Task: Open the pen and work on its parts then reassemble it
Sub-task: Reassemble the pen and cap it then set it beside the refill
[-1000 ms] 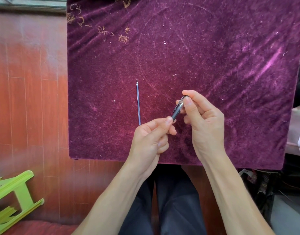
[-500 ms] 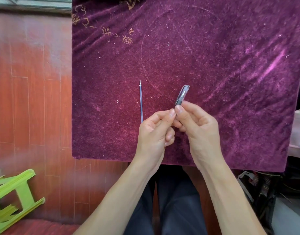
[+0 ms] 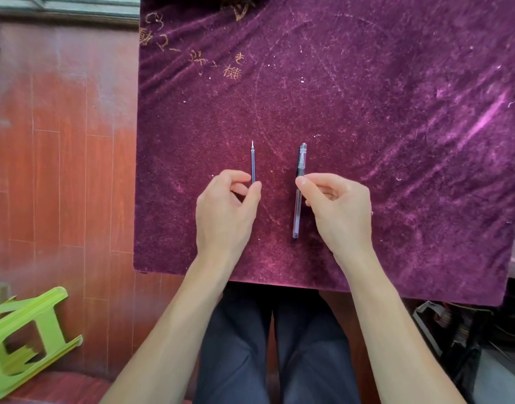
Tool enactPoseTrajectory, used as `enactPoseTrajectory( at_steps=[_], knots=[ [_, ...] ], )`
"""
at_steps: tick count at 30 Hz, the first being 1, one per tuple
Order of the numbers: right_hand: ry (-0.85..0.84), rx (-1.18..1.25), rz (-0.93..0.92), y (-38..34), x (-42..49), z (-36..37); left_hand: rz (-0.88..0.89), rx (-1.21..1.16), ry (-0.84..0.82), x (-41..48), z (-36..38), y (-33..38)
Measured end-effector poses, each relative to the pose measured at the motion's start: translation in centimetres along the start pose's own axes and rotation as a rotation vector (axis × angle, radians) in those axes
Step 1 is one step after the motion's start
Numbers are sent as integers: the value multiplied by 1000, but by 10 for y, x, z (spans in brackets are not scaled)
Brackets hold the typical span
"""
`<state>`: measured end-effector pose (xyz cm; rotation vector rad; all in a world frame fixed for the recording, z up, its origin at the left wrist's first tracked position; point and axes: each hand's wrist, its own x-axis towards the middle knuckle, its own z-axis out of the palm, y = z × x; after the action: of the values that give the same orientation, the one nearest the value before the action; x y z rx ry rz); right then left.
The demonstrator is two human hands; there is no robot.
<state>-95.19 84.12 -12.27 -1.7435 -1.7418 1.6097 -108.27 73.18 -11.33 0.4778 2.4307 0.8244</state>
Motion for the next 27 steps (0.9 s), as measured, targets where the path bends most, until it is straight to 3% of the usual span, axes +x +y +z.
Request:
enactPoseTrajectory(
  at_steps=[7,27],
  knots=[
    [101,-184,-44,-2,8,17,20,196,-8,11,11,8],
    [150,-216,-64,0,6,26,9,185,-93,13,9,14]
  ],
)
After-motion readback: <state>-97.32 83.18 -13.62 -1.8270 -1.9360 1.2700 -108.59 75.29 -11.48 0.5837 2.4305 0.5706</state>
